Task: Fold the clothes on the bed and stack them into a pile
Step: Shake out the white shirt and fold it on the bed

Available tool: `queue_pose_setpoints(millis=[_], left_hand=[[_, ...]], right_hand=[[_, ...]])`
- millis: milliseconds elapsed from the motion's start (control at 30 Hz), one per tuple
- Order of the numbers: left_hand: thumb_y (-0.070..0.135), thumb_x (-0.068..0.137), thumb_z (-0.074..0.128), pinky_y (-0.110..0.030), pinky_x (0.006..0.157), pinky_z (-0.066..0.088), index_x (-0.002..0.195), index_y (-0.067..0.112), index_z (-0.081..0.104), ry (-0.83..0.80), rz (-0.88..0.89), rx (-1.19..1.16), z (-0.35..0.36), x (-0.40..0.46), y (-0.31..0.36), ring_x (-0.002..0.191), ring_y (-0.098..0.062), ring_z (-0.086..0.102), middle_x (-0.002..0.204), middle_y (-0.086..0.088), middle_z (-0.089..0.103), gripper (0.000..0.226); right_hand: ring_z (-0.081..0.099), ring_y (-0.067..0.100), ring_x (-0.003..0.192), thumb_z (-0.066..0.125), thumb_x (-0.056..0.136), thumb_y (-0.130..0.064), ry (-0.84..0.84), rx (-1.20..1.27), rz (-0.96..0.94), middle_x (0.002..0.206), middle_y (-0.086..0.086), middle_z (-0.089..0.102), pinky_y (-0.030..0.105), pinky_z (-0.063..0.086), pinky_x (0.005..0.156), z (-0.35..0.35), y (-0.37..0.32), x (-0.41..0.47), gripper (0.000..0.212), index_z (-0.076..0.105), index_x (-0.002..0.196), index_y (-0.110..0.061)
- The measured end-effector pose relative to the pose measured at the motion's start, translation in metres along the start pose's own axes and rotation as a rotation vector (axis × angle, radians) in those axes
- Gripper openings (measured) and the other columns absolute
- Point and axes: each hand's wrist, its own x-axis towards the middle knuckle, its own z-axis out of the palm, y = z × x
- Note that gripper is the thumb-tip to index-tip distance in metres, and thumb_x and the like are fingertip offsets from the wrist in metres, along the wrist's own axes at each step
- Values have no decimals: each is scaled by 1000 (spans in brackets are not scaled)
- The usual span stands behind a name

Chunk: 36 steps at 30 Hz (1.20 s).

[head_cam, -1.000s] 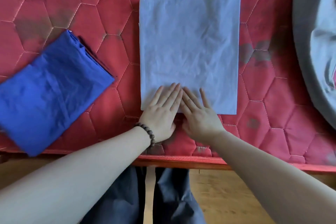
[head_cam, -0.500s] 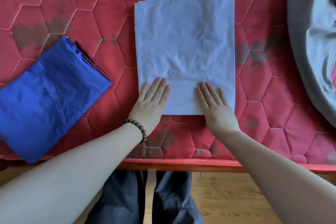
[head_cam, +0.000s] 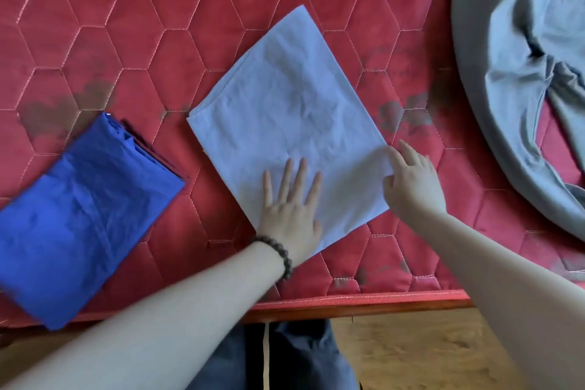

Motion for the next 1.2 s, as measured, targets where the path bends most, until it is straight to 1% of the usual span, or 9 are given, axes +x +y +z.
queue_pose_setpoints(millis=[67,167,300,433,633,833,1000,1100,1200], left_hand=[[49,91,44,-60,112,-16,153,26,-13,-36,-3,62,-8,30,-25,144,-30,-28,158,-9,-28,87],[68,92,28,-64,112,-12,148,37,-24,-152,10,153,-15,60,-56,143,-31,-31,155,-4,-36,83],[79,85,14,-68,109,-11,146,33,-29,-116,-48,169,-18,74,-63,143,-35,-29,155,-5,-35,88],[83,80,6,-72,107,-5,143,33,-34,-48,-85,124,-15,84,-60,142,-39,-28,154,-4,-37,89],[79,82,7,-75,105,-2,144,33,-33,104,-271,-19,-19,110,-53,144,-41,-23,156,-10,-30,87],[80,77,27,-68,109,-10,153,29,-14,276,3,121,-68,175,-41,147,-34,-17,161,-10,-18,100],[70,75,62,-54,119,10,154,21,12,-107,231,216,-126,253,-48,149,-28,-2,162,-6,3,106],[59,65,77,-40,97,40,134,18,39,-60,323,220,-133,262,-50,127,-27,35,135,-7,38,89],[55,68,74,-33,82,35,107,19,43,-92,318,239,-127,257,-50,100,-25,51,107,0,54,61]], right_hand=[[39,35,123,54,92,-34,24,106,120,137,12,43,47,36,98,3,-20,13,58,35,144,-18],[37,32,122,57,84,-63,-12,77,290,131,10,42,46,34,95,7,-44,28,78,29,144,-23],[43,33,118,60,82,-60,16,192,388,126,11,49,46,33,92,15,-62,43,71,38,131,-14],[59,36,89,57,87,-55,44,284,327,88,7,59,40,34,69,18,-58,56,48,37,96,-13],[40,30,55,49,93,-57,72,216,209,55,-3,41,36,18,48,20,-38,63,50,27,69,-19],[53,36,61,57,89,-54,65,56,-160,60,-1,40,35,27,52,-17,3,118,46,32,74,-19],[57,32,74,59,74,-73,-95,-117,-364,74,-1,50,35,31,57,-55,19,173,58,39,89,-21],[52,29,70,60,63,-81,-108,-182,-357,75,-3,50,35,29,55,-63,23,180,70,34,91,-23],[53,29,69,66,61,-78,-120,-146,-248,68,-5,48,34,28,51,-61,21,175,67,42,93,-24]])
